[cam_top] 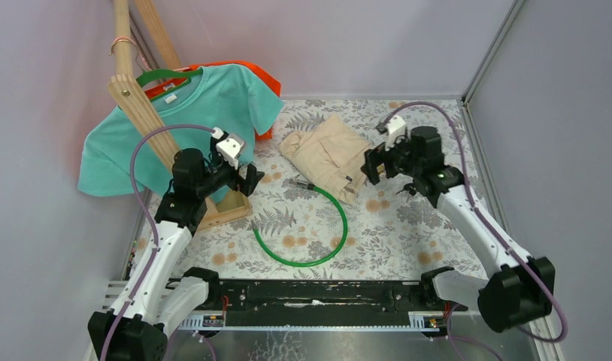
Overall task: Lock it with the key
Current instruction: Pick up the lock from the center of the board.
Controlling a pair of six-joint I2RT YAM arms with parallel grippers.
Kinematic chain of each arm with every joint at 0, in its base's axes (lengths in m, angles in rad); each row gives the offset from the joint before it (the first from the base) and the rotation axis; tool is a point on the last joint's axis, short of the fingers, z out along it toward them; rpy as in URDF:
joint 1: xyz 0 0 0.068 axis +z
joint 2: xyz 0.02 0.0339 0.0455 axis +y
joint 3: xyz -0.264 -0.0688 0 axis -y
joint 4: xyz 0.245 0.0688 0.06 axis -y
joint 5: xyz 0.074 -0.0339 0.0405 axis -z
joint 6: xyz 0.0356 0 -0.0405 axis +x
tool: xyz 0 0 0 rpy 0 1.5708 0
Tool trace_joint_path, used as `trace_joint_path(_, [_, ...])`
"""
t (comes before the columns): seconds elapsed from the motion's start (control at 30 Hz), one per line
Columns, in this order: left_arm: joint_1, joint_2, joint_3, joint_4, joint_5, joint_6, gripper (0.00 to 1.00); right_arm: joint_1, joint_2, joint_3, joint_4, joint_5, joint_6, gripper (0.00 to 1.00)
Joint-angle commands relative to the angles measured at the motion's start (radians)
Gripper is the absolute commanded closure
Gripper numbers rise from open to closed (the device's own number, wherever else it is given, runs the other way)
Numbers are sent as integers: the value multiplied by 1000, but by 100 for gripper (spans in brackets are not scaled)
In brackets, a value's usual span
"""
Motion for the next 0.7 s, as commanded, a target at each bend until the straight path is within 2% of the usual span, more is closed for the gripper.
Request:
trace_joint_path(0.0, [0,-22,-32,-28,-51,57,0,135,124,91,38,69,-83,1])
trace_joint_path(0.2, [0,-17,-58,-46,-63,73,0,297,360,205,23,76,-132,0])
trace_joint_path(0.47, [12,-14,-77,-46,-69,73,0,456,668,389,-80,73,-192,22])
trace_joint_path(0.67, [22,-26,-76,-46,-65,66,0,482,830,530,-151,87,-214,36])
